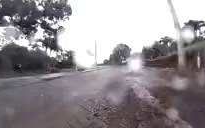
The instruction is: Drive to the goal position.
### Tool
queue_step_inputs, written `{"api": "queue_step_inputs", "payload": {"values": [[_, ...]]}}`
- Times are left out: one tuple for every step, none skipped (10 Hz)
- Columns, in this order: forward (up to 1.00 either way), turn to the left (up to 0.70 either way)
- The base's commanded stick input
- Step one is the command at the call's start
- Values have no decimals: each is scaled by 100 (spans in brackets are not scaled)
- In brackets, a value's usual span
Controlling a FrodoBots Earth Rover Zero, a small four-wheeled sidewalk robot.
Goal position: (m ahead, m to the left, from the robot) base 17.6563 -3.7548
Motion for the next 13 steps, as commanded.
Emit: {"api": "queue_step_inputs", "payload": {"values": [[85,12],[85,0],[85,0],[85,0],[85,0],[85,-5],[85,-27],[85,-27],[85,-27],[85,-27],[85,-27],[85,-27],[85,-27]]}}
